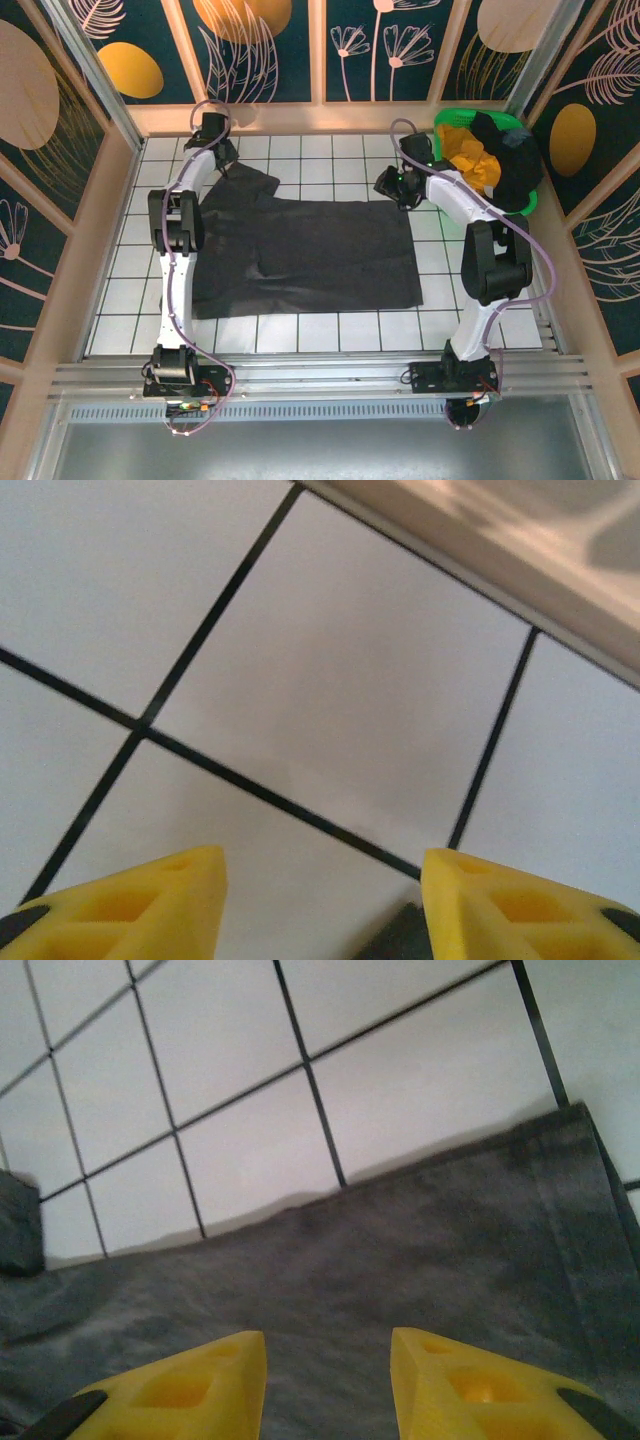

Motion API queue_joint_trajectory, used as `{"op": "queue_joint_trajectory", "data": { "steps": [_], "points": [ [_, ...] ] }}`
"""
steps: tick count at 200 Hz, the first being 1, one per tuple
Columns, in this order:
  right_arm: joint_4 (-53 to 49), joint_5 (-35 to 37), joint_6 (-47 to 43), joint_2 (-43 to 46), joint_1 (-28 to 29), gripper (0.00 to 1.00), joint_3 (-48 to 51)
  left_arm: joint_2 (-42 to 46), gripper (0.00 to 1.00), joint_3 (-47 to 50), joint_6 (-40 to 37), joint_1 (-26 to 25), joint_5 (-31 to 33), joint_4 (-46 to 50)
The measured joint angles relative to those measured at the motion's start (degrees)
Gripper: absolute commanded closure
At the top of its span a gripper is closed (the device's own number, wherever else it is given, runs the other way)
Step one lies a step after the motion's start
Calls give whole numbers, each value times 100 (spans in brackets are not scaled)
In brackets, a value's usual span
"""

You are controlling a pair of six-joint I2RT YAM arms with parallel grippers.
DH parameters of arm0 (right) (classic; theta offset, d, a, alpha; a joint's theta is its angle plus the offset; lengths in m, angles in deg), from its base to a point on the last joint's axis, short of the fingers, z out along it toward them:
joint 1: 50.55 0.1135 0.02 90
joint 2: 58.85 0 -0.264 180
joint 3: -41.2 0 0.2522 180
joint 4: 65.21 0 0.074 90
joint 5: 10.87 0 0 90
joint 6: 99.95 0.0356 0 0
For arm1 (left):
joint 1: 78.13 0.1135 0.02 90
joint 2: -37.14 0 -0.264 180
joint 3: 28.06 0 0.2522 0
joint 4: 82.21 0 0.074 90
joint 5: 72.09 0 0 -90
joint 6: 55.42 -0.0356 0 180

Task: Fold and stack the t-shirts

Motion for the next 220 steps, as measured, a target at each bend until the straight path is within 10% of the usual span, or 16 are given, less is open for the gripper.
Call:
{"op": "queue_joint_trajectory", "data": {
  "steps": [73,181,220],
  "points": [
    [107,-68,2,35,-2,61,243,-424,52,-393,-42,-315,192,-24],
    [59,708,173,-275,-4,60,-155,-597,100,-841,-87,-503,767,852],
    [59,1207,354,-901,-61,60,-616,-538,100,-831,-90,-570,938,1025]
  ]
}}
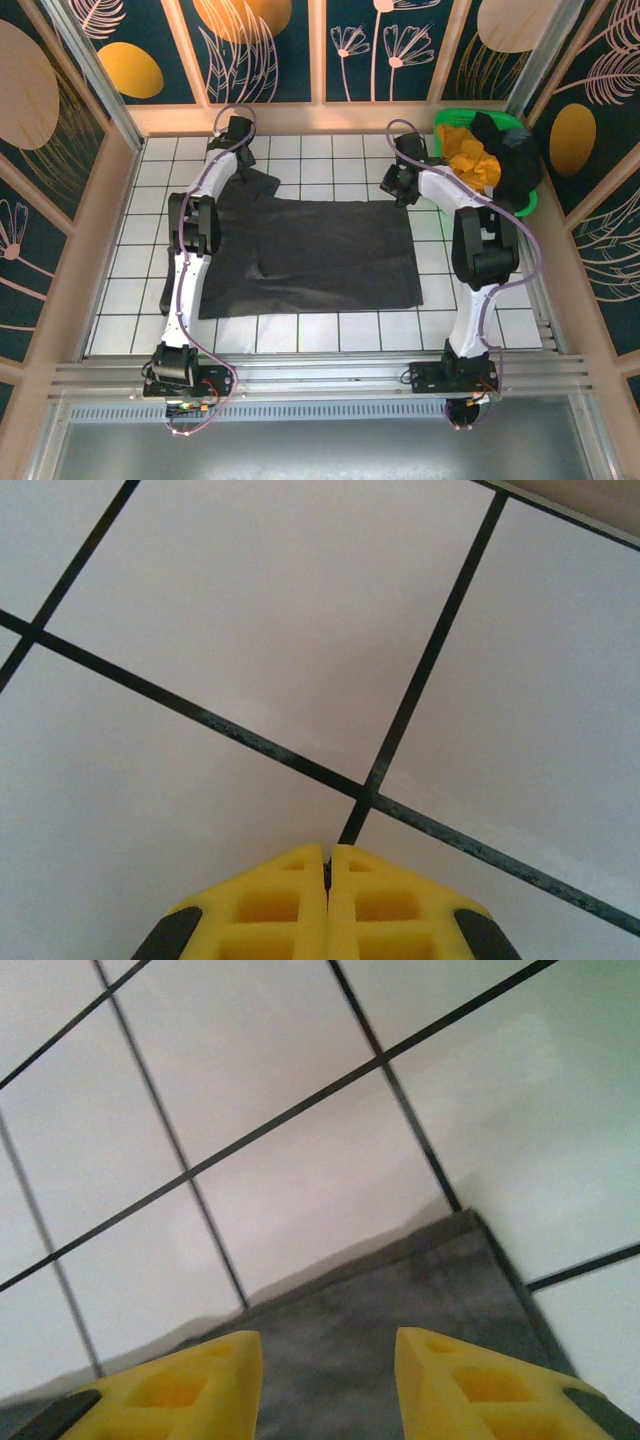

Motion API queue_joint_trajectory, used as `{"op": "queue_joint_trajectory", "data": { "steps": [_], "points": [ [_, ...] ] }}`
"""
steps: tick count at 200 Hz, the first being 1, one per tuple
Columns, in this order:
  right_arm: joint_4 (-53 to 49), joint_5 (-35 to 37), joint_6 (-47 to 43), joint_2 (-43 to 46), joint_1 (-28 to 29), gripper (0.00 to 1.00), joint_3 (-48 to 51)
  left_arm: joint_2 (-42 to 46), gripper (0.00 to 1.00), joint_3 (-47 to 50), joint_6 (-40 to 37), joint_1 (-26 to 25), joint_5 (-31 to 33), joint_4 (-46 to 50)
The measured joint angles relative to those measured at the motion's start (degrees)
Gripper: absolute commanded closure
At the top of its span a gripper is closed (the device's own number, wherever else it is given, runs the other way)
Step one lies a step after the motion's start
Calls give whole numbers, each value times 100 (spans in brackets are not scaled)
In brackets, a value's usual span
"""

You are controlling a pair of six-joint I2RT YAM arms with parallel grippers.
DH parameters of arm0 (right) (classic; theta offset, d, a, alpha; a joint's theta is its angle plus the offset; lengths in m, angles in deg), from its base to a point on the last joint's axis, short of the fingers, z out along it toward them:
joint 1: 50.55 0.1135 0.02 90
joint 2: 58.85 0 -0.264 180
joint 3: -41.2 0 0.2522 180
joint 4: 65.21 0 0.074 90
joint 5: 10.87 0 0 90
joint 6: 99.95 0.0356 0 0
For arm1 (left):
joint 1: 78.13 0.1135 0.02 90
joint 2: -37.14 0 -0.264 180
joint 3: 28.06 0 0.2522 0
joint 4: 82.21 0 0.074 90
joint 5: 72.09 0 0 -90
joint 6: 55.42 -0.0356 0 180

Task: Fold and stack the t-shirts

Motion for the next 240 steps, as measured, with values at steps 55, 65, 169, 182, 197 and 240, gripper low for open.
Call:
{"op": "queue_joint_trajectory", "data": {
  "steps": [55,65,169,182,197,240],
  "points": [
    [-125,295,59,-855,-157,61,-745,437,100,448,9,-46,-39,295],
    [-205,345,59,-929,-168,61,-828,555,100,533,13,-52,-92,295],
    [-525,503,149,-979,-166,62,-721,1145,100,671,98,-52,-525,271],
    [-544,518,149,-1021,-166,62,-721,1147,100,682,105,-52,-560,271],
    [-564,520,149,-1099,-166,62,-721,1172,100,717,122,-52,-584,273],
    [-590,575,149,-1178,-166,62,-772,1394,100,826,164,-52,-599,271]
  ]
}}
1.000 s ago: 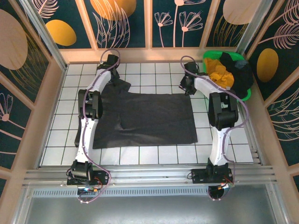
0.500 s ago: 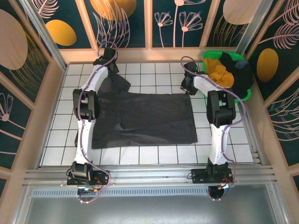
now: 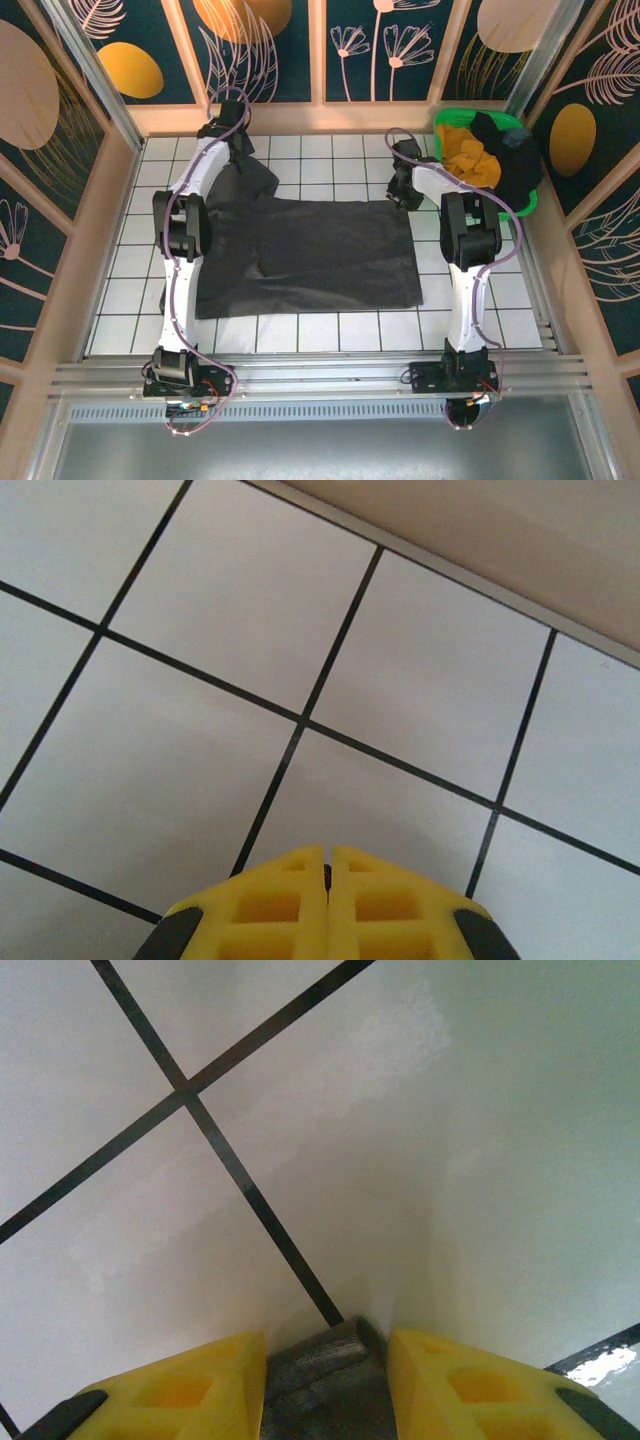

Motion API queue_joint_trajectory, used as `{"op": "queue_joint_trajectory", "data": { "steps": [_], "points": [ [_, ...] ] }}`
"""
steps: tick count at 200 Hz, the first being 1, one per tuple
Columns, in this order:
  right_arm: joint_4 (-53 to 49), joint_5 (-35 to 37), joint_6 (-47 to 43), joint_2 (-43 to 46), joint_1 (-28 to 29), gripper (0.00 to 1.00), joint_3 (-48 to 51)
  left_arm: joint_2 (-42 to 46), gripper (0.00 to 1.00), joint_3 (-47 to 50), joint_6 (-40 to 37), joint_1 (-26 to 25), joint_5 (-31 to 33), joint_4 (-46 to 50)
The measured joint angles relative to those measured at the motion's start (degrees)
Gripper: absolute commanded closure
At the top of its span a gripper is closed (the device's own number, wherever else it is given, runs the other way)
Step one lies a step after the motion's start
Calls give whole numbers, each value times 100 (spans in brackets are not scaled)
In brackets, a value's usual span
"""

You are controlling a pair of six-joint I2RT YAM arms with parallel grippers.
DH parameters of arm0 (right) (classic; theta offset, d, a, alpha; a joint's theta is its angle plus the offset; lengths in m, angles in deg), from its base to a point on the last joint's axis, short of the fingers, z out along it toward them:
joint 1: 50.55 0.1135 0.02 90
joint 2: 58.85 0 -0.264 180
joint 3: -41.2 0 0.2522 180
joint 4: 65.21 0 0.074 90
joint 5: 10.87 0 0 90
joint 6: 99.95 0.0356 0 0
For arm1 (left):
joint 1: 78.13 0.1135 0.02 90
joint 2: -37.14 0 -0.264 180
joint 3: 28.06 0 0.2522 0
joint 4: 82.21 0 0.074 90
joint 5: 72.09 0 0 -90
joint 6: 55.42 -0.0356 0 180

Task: Fold and stack the t-shirts

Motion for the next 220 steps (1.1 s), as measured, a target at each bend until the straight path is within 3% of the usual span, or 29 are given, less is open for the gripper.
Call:
{"op": "queue_joint_trajectory", "data": {
  "steps": [12,48,84,131,176,220],
  "points": [
    [-13,2,-7,-26,0,67,-33,105,100,68,4,0,-15,0],
    [-15,-17,31,-44,0,100,-59,474,100,393,46,0,-55,-4],
    [70,-20,-28,57,0,100,70,1027,100,1091,107,0,-177,-61],
    [142,-166,-219,575,2,100,483,2400,100,2579,190,0,-291,-258],
    [339,-260,-420,1386,70,100,1058,4308,100,4485,437,0,-164,-431],
    [501,-227,-501,2406,227,100,2212,6747,100,6658,1174,0,181,-337]
  ]
}}
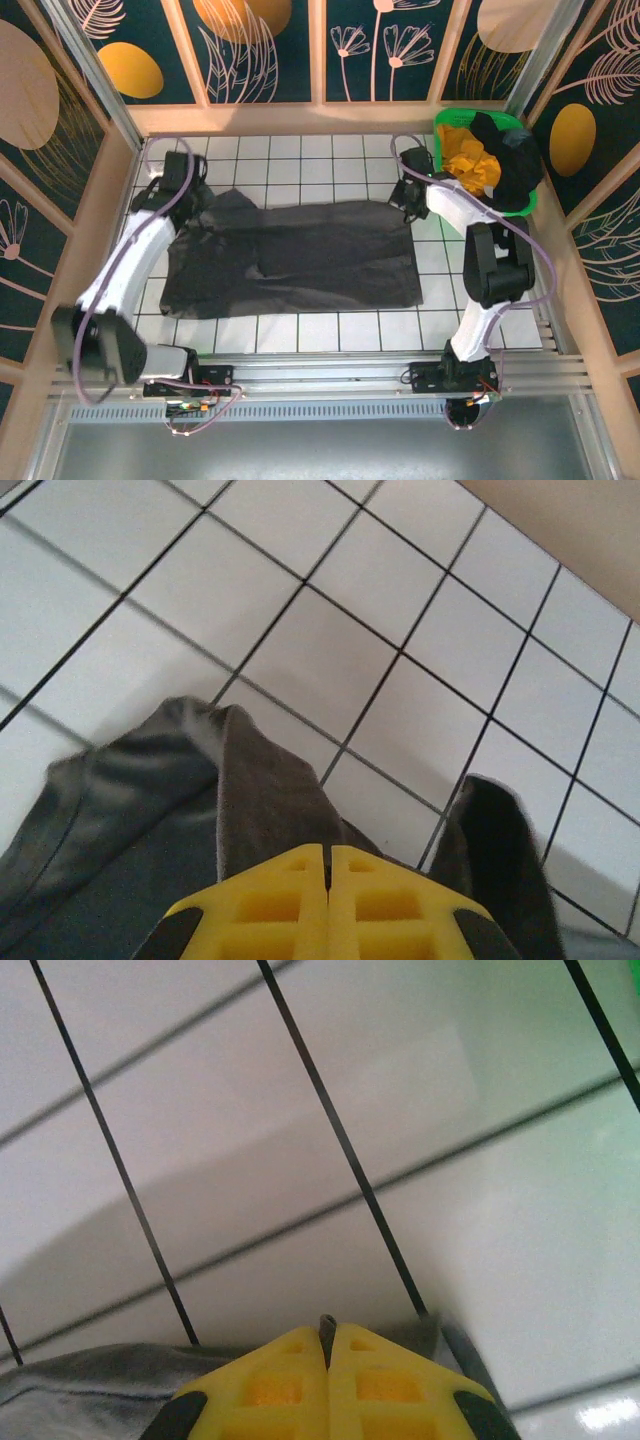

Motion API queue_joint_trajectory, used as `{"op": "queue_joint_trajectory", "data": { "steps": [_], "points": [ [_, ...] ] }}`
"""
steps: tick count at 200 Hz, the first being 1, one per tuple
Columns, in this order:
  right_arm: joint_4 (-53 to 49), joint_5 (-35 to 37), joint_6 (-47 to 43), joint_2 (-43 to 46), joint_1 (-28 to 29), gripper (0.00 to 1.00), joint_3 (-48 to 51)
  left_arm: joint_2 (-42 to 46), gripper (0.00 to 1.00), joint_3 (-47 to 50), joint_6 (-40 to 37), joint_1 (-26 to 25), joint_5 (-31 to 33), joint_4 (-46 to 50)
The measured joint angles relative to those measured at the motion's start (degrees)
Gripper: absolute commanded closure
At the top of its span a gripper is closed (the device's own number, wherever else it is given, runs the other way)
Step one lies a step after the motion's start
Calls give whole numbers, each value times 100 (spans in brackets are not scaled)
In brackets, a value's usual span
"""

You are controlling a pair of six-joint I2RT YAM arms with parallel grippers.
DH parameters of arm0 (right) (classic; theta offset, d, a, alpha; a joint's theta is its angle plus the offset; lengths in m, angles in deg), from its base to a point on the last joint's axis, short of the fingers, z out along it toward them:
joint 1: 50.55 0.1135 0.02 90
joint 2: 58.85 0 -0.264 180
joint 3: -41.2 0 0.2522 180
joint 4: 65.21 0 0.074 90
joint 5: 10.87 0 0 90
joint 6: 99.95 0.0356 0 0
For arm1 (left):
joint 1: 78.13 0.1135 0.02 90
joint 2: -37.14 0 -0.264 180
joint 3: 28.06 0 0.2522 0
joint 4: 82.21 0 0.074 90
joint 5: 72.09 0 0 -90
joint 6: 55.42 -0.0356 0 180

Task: Fold and stack the t-shirts

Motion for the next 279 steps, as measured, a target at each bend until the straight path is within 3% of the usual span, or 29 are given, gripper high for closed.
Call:
{"op": "queue_joint_trajectory", "data": {
  "steps": [39,77,145,191,214,226,262,279],
  "points": [
    [4,-22,33,750,20,100,1215,1759,100,1493,918,0,-129,249],
    [13,-120,157,798,11,100,1864,2273,100,2538,1561,0,-396,767],
    [2,-17,170,833,2,100,1648,2332,100,2328,2098,0,-267,1403],
    [-81,17,175,1377,2,100,1803,2426,100,2275,2286,0,-109,1665],
    [-101,-17,275,1526,-4,75,2094,2481,100,2490,2374,0,-92,1718],
    [-140,-24,345,1526,-35,67,2210,2470,100,2653,2420,0,-85,1729],
    [-234,-28,505,1674,-138,67,2247,2347,97,3080,2509,0,-186,1665],
    [-232,-46,603,1692,-131,71,2105,2273,85,3108,2542,0,-190,1600]
  ]
}}
